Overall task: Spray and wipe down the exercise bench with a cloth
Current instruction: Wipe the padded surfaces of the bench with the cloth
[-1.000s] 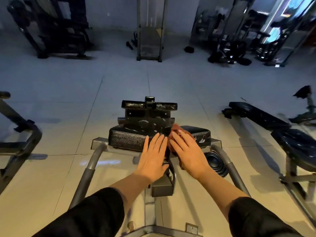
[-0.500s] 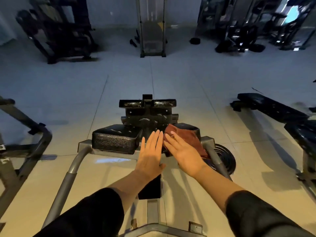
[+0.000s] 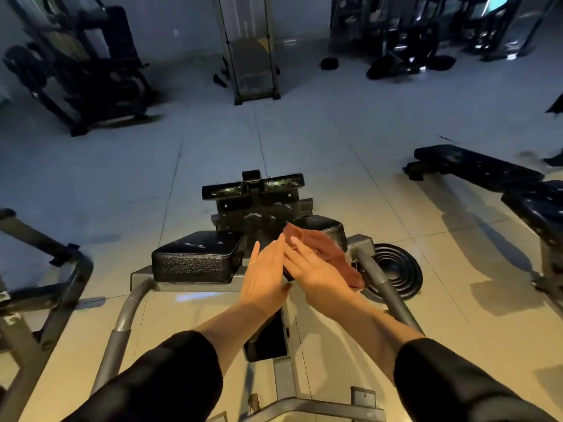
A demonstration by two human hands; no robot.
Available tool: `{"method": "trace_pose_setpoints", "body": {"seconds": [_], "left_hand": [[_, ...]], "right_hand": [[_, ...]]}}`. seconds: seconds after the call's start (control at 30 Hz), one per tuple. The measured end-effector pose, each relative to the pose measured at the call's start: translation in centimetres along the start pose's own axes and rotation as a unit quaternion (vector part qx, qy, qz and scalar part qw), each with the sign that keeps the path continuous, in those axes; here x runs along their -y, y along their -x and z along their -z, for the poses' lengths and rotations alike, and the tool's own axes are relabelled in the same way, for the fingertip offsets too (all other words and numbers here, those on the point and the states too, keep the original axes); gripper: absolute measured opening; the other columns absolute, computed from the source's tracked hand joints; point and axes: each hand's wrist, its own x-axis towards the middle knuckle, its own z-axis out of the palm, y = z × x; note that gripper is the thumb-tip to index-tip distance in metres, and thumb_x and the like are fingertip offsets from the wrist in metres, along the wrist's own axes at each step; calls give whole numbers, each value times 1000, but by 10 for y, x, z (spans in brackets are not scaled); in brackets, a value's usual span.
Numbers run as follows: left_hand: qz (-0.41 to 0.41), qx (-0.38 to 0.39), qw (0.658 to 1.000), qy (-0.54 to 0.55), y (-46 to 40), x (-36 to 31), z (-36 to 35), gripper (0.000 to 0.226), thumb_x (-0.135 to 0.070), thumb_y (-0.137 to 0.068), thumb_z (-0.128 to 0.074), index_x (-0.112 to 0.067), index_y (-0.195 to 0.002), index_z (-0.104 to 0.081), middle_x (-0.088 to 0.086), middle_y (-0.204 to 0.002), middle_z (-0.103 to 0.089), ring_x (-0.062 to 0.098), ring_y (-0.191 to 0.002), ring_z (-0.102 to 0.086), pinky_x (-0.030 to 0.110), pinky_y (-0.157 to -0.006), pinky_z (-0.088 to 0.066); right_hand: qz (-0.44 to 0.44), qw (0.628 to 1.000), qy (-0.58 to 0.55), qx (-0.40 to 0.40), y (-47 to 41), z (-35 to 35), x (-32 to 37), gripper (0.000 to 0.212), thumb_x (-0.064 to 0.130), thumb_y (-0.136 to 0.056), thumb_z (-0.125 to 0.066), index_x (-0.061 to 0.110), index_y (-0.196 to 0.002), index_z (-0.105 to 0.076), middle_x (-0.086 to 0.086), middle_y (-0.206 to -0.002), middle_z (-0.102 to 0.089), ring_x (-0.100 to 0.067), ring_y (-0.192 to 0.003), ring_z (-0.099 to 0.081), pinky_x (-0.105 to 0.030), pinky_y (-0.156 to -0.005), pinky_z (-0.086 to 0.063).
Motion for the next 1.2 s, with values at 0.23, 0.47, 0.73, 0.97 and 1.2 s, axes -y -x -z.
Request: {"method": "trace_pose_setpoints", "body": {"seconds": [0.23, 0.47, 0.73, 0.97, 1.2], "left_hand": [[-52, 14, 998, 41, 8, 13, 5, 99, -16, -78, -76, -9, -154, -13, 6, -155, -32, 18, -145, -22, 30, -117, 10], [-48, 18, 996, 66, 12, 16, 7, 98, -14, -82, -71, -10, -153, -4, 4, -158, -24, 17, -148, -14, 22, -112, 24], [-13, 79, 996, 35, 11, 12, 22, 98, -21, -87, -69, -18, -155, 2, -3, -162, -1, 12, -147, 12, 33, -113, 18], [20, 65, 996, 60, 21, 5, 16, 98, -18, -88, -69, -21, -154, 3, -3, -162, 3, 10, -147, 13, 27, -112, 14], [40, 69, 995, 63, 24, 14, 18, 94, -15, -89, -66, -18, -155, 2, -4, -162, 6, 9, -145, 18, 29, -114, 14]], "right_hand": [[-23, 998, 64, -3, 24, 32, -39, 96, -4, -70, -76, 13, -151, -27, -6, -159, -18, -26, -147, -14, -39, -115, -17], [-154, 986, -13, -64, -3, -12, 22, 90, -12, -59, -77, 3, -142, -45, -13, -154, -33, -25, -148, -13, -39, -120, -21], [-172, 984, 13, -51, 21, 30, -15, 82, -5, -73, -72, 10, -147, -39, -9, -156, -32, -29, -144, -31, -44, -112, -38], [-301, 930, -57, -205, 11, 71, -34, 60, 21, -90, -65, 13, -143, -38, -13, -134, -42, -27, -120, -40, -33, -86, -48], [-281, 944, -131, -111, 17, 22, -30, 60, 16, -97, -50, 18, -152, -26, -11, -152, -30, -32, -134, -32, -43, -110, -36]]}}
